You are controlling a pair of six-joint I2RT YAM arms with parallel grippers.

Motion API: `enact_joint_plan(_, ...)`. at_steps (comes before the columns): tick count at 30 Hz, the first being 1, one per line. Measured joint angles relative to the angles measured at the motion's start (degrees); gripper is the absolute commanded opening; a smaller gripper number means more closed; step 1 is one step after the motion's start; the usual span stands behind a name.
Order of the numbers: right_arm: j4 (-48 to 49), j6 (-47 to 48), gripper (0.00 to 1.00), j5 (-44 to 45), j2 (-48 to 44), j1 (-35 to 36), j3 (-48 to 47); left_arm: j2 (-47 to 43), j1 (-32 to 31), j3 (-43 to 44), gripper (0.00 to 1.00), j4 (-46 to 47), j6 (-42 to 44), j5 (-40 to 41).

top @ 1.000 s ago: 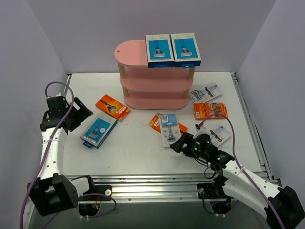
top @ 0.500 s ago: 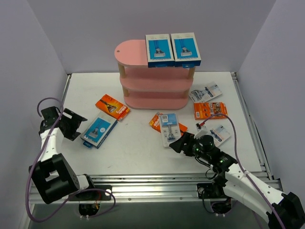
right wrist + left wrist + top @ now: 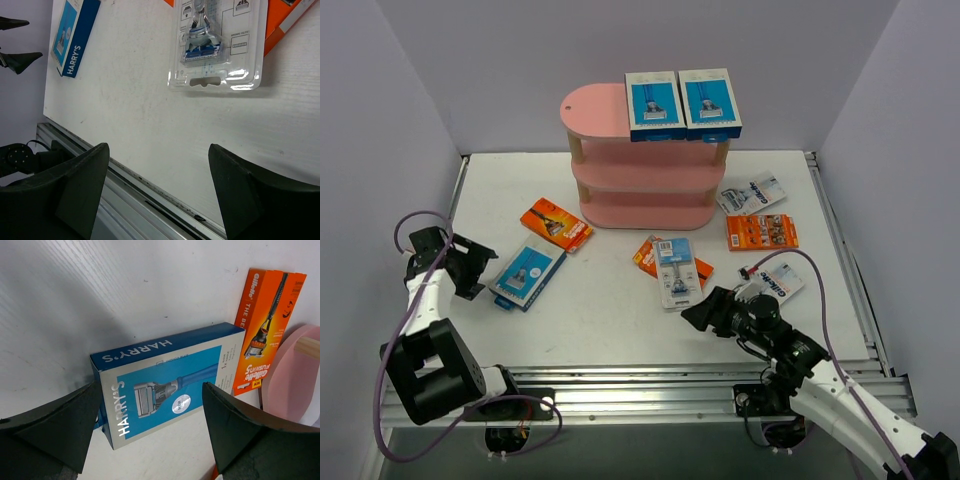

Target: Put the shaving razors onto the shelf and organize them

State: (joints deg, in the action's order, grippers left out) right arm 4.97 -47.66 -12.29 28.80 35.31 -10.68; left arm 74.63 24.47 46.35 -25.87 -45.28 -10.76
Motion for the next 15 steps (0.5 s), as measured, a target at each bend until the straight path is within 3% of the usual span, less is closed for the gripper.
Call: enact_joint_plan(15, -5.7, 0.0, 0.76, -0.2, -6.5, 0.0, 0.9, 5.3, -2.8, -0.9, 0.90, 2.0, 0.5, 3.9)
